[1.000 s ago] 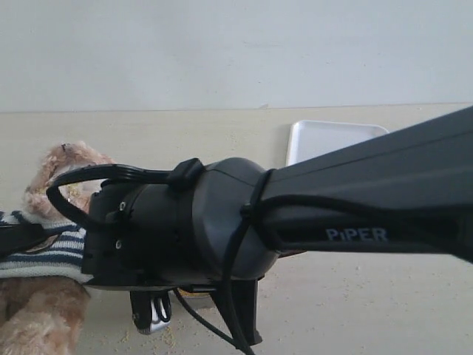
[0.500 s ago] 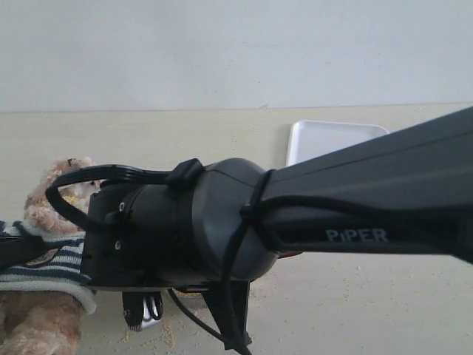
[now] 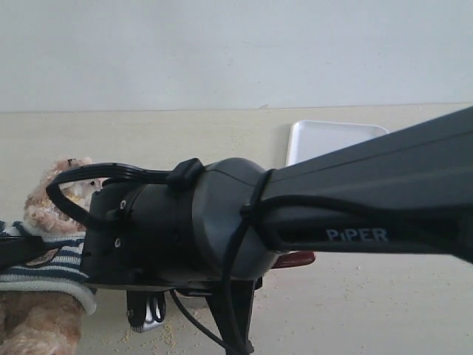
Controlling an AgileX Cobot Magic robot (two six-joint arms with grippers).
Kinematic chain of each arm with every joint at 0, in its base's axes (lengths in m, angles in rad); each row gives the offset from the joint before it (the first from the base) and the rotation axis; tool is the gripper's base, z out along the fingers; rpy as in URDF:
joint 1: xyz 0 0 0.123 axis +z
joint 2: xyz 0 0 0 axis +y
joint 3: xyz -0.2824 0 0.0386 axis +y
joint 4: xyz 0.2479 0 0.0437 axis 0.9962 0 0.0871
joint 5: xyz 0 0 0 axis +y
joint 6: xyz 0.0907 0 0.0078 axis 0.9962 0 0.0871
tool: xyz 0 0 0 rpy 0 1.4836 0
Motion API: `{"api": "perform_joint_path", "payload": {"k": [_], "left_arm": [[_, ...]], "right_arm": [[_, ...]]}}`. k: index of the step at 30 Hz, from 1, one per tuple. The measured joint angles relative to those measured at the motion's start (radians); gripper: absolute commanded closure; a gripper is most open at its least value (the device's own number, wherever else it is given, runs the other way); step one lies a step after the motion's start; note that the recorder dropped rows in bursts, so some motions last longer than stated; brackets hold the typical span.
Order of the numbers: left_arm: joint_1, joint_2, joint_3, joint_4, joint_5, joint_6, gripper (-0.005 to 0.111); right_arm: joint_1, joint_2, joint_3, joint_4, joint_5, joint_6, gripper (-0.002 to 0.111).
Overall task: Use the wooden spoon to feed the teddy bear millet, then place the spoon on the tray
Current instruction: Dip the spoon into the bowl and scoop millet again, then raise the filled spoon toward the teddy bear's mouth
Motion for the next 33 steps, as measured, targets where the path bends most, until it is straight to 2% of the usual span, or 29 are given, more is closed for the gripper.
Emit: {"api": "perform_joint_path", "payload": {"k": [16, 24, 33], "left_arm": [[0.0, 0.0, 0.0, 0.004, -0.002, 0.0, 0.102], [0.0, 0.0, 0.0, -0.026, 0.0, 0.0, 0.102], [0.0, 0.0, 0.0, -0.03, 0.0, 0.007, 0.102]], "right_arm": [[0.002, 0.0, 0.0, 0.013, 0.001, 0.036, 0.108], [-0.002, -0.068, 0.0, 0.029, 0.002, 0.07, 0.108], [-0.108, -0.1, 0.0, 0.158, 0.002, 0.08, 0.108]]}}
